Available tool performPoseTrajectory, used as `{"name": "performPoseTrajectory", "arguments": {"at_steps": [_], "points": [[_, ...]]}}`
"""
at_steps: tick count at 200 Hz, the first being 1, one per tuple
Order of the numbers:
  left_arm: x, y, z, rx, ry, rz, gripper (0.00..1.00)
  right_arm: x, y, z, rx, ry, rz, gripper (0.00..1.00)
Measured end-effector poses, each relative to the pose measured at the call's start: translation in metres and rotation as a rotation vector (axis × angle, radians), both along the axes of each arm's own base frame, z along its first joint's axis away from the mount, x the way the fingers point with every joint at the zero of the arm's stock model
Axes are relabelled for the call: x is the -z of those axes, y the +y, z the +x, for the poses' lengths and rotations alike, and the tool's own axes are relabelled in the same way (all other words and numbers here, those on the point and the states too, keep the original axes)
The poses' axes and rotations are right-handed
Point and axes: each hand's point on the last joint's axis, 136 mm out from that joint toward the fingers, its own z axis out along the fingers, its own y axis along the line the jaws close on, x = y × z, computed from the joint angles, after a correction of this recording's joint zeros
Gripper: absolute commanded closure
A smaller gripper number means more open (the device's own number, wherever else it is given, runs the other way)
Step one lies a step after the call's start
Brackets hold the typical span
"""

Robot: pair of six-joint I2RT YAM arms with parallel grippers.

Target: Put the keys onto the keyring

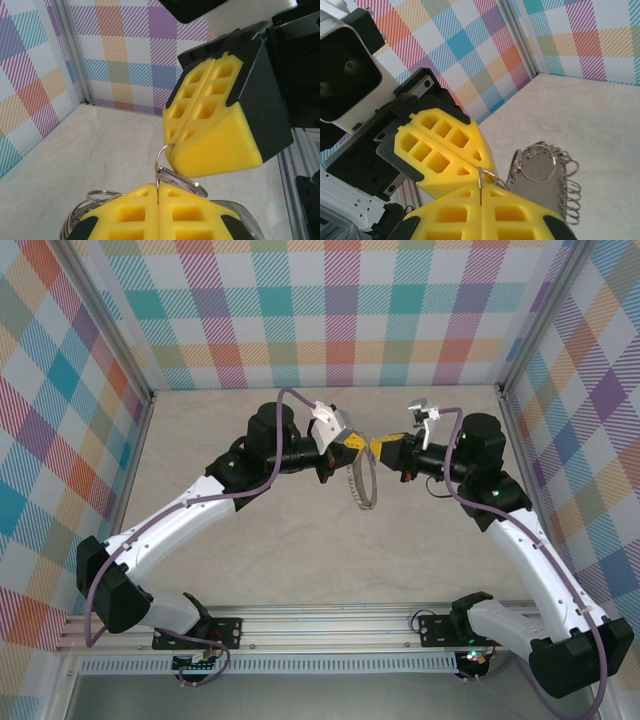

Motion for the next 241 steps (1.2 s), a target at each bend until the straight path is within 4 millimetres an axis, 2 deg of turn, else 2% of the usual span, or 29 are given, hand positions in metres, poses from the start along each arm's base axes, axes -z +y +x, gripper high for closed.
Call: {"name": "performPoseTrajectory", "arguments": {"at_steps": [39, 130, 241], "points": [[0.001, 0.001, 0.002, -0.012, -0.001, 0.003, 1.0, 0.002, 0.002, 0.004, -0.002, 0.007, -0.002, 1.0], [-0.002, 0.002, 0.001, -0.013, -0.007, -0.003, 1.0, 0.005, -0.009, 0.014, 0.022, 0.02, 0.0, 1.0], [-0.005, 0.002, 0.001, -0.014, -0.019, -0.015, 1.0, 0.016, 0.0, 0.004, -0.108, 0.083, 0.022, 1.0]]}}
